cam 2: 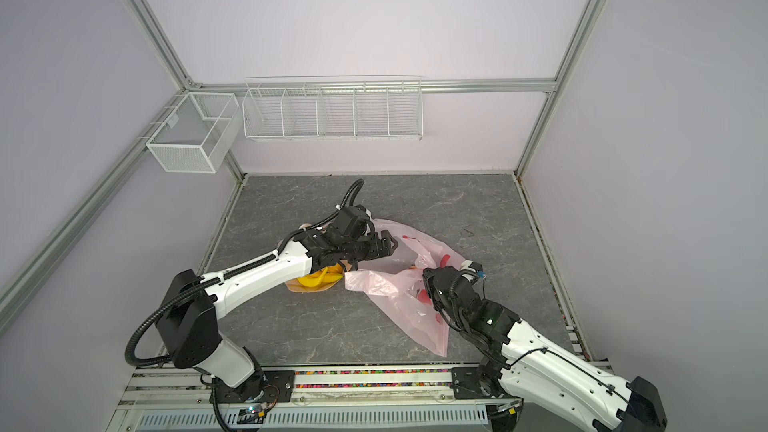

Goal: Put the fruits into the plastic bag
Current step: 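Withdraw the left gripper from the bag back toward the bowl, then lower the left gripper into the bowl and grasp the yellow pear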

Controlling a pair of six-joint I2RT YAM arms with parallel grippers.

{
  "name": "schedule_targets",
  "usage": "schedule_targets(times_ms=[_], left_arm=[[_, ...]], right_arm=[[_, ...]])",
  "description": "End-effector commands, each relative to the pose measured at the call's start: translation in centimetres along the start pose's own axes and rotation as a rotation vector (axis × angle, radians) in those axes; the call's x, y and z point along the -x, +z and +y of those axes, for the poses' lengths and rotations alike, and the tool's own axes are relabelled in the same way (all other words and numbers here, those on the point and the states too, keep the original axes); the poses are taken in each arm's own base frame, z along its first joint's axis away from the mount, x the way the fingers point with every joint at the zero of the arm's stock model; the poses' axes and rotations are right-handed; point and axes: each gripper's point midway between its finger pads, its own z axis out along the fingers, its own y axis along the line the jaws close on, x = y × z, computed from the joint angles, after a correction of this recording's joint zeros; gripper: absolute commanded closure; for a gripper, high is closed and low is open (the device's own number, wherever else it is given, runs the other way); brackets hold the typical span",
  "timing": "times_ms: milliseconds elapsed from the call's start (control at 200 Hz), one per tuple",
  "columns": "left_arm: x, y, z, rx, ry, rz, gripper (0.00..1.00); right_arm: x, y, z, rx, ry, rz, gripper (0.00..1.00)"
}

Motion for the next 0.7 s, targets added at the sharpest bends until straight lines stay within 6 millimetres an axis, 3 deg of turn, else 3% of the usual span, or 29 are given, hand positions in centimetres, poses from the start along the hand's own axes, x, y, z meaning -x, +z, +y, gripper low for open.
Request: schedule_targets(times_ms=[0, 150, 245, 360, 460, 555, 700], left_arm=[[2.8, 1.2, -1.6, -0.073, -0.090, -0.123, 0.04], [4.5, 1.2, -3.8, -0.170, -0.123, -0.179, 0.04], [5.2, 0.1, -5.5, -0.237, -0.106, -0.195, 0.04], [5.5, -1.6, -5.7, -0.238, -0.089, -0.186, 0.04], [4.3, -2.6, -5.4, -0.236, -0.084, -0.109, 0.03], [2.5, -3.4, -3.9, -0.174, -0.070, -0.022, 0.03], [-0.1, -6.1, -2.3, -0.131, -0.001, 0.074, 0.03]], right_arm=[[-0.1, -0.3, -0.1, -0.027, 0.022, 0.016, 0.94], [0.1, -0.7, -0.5, -0.042, 0.012, 0.012, 0.94], [0.5, -0.9, -0.7, -0.042, 0.011, 0.000, 0.94], [0.8, -1.1, -0.8, -0.047, 0.007, -0.013, 0.94], [0.9, -1.1, -0.9, -0.053, 0.004, -0.016, 0.94], [1.0, -1.2, -0.9, -0.057, 0.000, -0.021, 0.94], [1.1, -1.2, -1.0, -0.061, 0.005, -0.025, 0.94]])
